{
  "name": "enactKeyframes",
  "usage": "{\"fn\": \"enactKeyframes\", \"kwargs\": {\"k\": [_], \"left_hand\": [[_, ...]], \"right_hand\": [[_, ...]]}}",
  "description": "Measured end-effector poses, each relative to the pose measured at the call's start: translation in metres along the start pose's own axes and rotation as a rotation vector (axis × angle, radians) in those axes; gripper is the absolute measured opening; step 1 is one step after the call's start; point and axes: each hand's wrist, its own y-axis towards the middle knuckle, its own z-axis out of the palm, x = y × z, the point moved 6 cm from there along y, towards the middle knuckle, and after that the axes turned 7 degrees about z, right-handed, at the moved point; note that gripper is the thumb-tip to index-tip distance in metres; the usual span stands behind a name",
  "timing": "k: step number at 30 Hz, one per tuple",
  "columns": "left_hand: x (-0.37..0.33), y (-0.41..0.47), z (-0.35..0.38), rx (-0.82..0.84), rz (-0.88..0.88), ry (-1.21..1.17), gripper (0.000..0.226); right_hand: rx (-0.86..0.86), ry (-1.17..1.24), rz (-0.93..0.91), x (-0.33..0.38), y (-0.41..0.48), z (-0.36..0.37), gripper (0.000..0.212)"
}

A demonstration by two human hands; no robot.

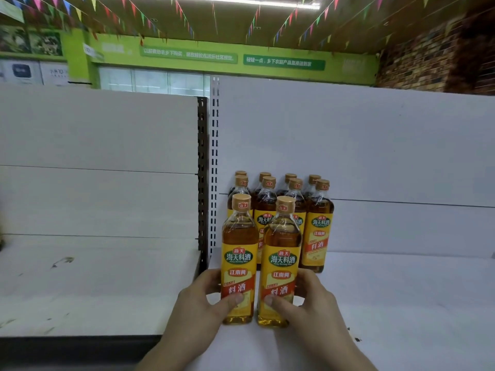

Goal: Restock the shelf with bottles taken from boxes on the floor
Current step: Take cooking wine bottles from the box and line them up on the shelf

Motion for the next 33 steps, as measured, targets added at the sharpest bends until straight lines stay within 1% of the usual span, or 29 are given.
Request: {"fn": "enactKeyframes", "kwargs": {"k": [4,7,19,26,33], "left_hand": [[0.000,0.009,0.004,0.005,0.018,0.001,0.044],[0.002,0.015,0.006,0.000,0.026,0.013,0.045],[0.008,0.038,0.013,-0.010,0.038,0.041,0.041],[0.009,0.053,0.019,0.000,0.048,0.059,0.041],[0.016,0.066,0.021,0.011,0.038,0.069,0.044]], "right_hand": [[-0.002,-0.016,0.006,-0.002,0.011,0.004,0.053],[-0.001,-0.016,0.002,-0.003,0.018,0.005,0.050],[-0.013,-0.007,0.017,0.001,0.040,0.010,0.047],[-0.030,-0.039,0.010,0.000,0.055,0.016,0.053],[-0.040,-0.053,0.001,0.003,0.064,0.024,0.052]]}}
